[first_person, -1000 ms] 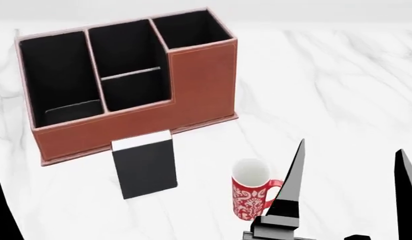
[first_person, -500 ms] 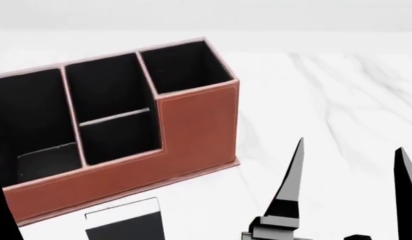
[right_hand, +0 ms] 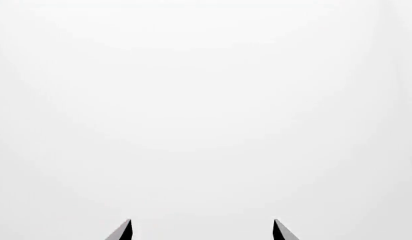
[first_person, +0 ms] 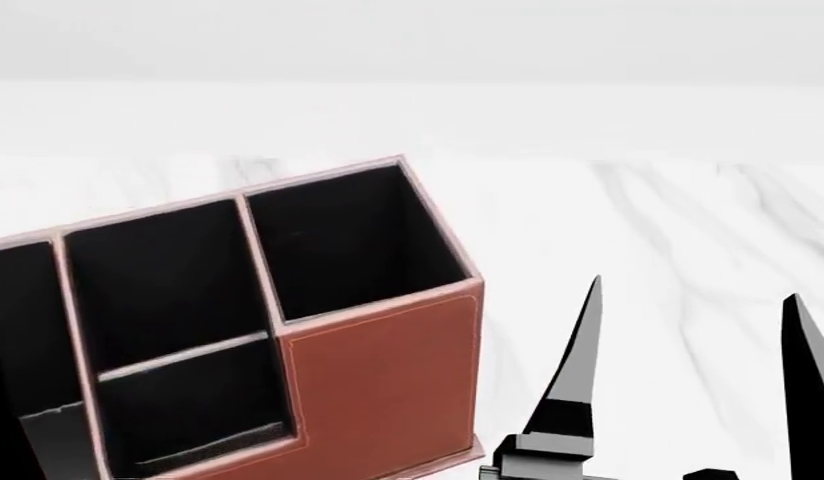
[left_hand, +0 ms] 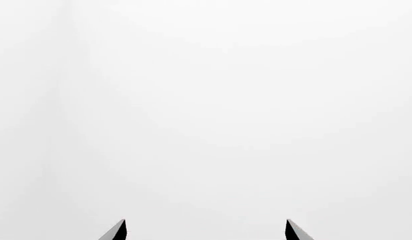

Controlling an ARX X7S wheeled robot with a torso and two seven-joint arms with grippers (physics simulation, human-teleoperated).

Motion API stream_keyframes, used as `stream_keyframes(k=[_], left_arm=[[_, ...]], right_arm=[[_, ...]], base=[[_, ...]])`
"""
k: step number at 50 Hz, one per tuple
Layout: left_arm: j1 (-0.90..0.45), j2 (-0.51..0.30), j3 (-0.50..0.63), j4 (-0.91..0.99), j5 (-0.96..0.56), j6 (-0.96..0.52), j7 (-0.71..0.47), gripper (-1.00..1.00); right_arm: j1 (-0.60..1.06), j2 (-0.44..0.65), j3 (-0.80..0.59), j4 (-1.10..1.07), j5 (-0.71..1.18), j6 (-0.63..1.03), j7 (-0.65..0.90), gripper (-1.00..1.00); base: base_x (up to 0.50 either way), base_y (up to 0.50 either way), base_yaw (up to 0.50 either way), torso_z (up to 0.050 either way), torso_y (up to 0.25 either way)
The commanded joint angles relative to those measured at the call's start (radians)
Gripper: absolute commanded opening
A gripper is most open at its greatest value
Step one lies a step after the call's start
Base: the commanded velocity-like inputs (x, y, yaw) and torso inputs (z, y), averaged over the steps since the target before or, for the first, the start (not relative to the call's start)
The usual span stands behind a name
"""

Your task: Pick up the book and place it in the front compartment of the caddy.

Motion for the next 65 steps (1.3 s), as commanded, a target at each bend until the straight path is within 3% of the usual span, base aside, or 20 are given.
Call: stream_keyframes(k=[1, 16, 32, 65], left_arm=[[0.0, -0.012, 0.003, 0.017, -0.017, -0.014, -0.011, 1.0], [-0.002, -0.021, 0.007, 0.014, -0.031, -0.012, -0.02, 1.0], [-0.021, -0.038, 0.008, 0.021, -0.075, -0.06, -0.054, 1.0], [-0.032, -0.091, 0.055, 0.046, -0.119, -0.103, -0.096, 1.0]], right_arm=[[-0.005, 0.015, 0.001, -0.003, 0.018, -0.016, 0.018, 1.0], [-0.006, 0.04, -0.009, -0.001, 0.025, -0.027, 0.047, 1.0], [-0.014, 0.053, -0.003, 0.004, 0.067, -0.059, 0.064, 1.0], [-0.012, 0.101, -0.028, 0.01, 0.094, -0.085, 0.109, 1.0]], base=[[0.0, 0.0, 0.0, 0.0, 0.011], [0.0, 0.0, 0.0, 0.0, 0.0], [0.0, 0.39, 0.0, 0.0, 0.0], [0.0, 0.0, 0.0, 0.049, 0.0]])
